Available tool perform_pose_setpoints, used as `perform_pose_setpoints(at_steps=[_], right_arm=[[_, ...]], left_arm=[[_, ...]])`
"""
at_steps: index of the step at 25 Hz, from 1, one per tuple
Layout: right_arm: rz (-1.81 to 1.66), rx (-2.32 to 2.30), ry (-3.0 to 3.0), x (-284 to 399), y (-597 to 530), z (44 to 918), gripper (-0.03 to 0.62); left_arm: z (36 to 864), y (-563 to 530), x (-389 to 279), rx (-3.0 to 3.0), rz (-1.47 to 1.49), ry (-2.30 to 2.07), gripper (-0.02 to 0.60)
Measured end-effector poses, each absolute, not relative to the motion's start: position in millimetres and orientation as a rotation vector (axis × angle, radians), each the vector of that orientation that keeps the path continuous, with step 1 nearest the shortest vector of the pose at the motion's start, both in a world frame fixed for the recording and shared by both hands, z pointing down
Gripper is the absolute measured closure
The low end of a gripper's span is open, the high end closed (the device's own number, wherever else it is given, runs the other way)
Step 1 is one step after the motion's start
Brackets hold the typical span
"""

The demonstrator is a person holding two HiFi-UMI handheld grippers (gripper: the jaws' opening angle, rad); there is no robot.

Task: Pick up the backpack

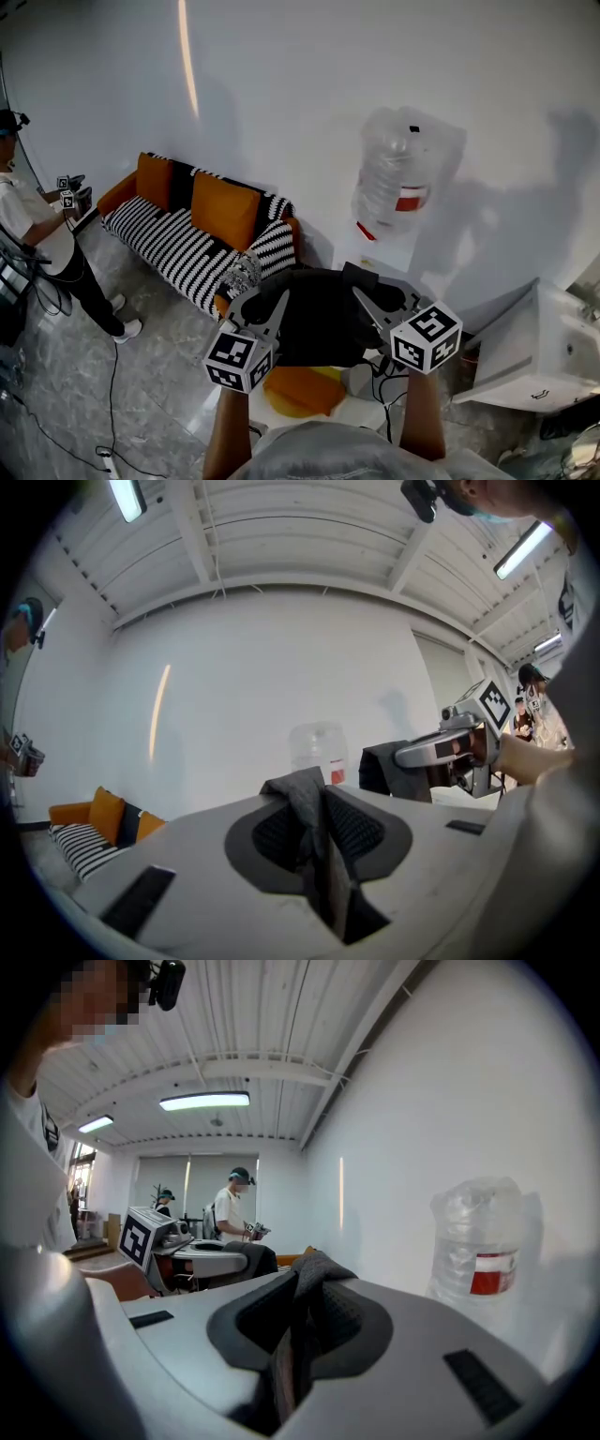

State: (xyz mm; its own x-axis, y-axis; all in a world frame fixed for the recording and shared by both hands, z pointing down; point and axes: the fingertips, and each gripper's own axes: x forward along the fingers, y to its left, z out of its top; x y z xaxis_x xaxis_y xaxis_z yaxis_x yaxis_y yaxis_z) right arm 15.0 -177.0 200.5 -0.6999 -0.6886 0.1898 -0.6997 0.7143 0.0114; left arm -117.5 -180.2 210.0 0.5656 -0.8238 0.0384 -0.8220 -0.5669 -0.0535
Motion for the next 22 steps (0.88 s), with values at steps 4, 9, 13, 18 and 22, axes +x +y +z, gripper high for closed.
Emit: perform_pose_setpoints(at_steps=[4, 9, 13, 18, 22], right_arm=[[0.09, 1.124, -2.756, 15.7, -181.7, 193.3, 0.553], [0.066, 1.127, -2.756, 16.0, -182.3, 188.5, 0.554], [0.029, 1.103, -2.751, 16.2, -182.4, 188.1, 0.554], [0.02, 1.097, -2.747, 16.3, -183.0, 189.2, 0.554], [-0.009, 1.09, -2.74, 15.3, -182.3, 189.2, 0.556]], left_arm=[[202.2, -186.3, -116.6, -2.735, -0.084, 1.447, 0.503], [194.4, -187.1, -115.2, -2.712, -0.083, 1.441, 0.503], [189.8, -188.0, -113.8, -2.694, -0.088, 1.439, 0.503], [187.9, -187.7, -112.6, -2.685, -0.091, 1.432, 0.503], [188.5, -188.2, -112.9, -2.685, -0.098, 1.432, 0.503]])
